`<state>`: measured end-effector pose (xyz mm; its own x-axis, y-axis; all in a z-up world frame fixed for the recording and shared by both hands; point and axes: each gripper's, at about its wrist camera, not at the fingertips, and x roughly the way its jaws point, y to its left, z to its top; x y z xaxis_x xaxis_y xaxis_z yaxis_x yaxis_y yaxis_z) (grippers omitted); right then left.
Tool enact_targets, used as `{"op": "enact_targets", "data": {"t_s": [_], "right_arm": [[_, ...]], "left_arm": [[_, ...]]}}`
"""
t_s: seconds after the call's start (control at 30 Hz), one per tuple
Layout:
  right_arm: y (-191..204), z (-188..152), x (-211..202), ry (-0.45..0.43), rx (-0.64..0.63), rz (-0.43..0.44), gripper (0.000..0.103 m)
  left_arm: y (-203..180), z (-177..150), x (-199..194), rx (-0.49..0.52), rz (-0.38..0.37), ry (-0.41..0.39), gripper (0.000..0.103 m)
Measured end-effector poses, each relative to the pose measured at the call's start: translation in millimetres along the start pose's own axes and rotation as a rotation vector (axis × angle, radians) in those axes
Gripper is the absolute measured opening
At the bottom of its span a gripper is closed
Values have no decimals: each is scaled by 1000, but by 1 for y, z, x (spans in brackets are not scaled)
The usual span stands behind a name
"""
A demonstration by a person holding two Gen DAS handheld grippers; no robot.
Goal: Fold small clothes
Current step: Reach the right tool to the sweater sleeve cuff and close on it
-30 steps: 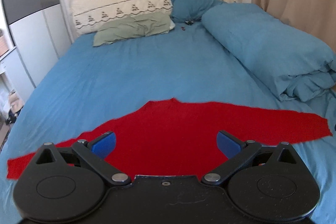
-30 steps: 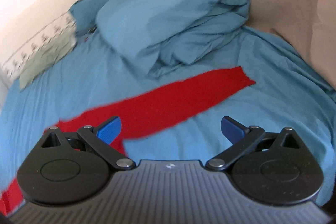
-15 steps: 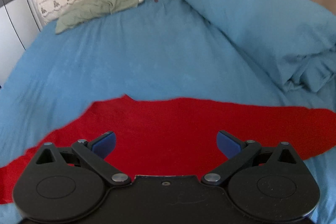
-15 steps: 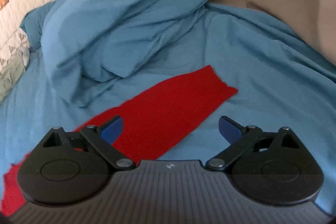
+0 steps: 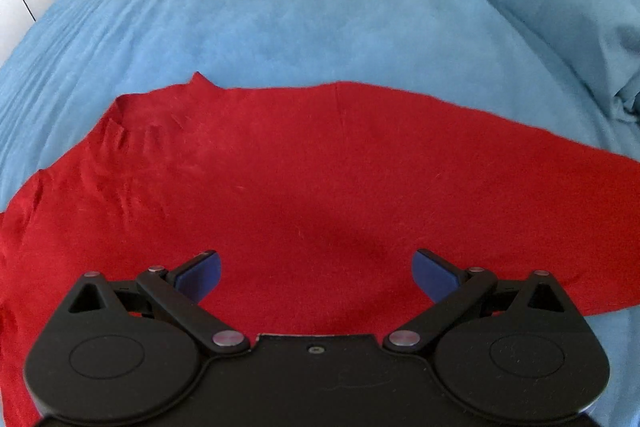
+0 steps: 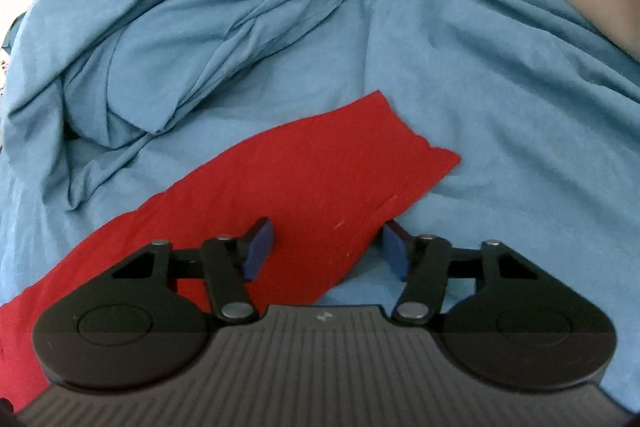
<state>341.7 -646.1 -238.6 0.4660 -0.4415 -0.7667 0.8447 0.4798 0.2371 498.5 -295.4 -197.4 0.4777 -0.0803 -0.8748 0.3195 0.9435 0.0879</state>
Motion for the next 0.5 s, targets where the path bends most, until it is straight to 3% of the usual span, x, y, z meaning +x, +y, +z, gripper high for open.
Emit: {"op": "enact_targets", "data": {"t_s": [0.17,0.23,0.37,0.5], "right_arm": [[3,4,-3,-28,-31,-24,28],[6,7,-7,-40,-48,-20,22],[21,12,-27,-99,-102,-3,21],[58,18,-62,-166,-174,73,21]], "left_arm": [[-2,2,27,-1,21,26,103],[4,0,31,-42,-6,32,103],[15,6,25,-66,-21,37,103],[36,15,0,-75,-28,-21,103]]}}
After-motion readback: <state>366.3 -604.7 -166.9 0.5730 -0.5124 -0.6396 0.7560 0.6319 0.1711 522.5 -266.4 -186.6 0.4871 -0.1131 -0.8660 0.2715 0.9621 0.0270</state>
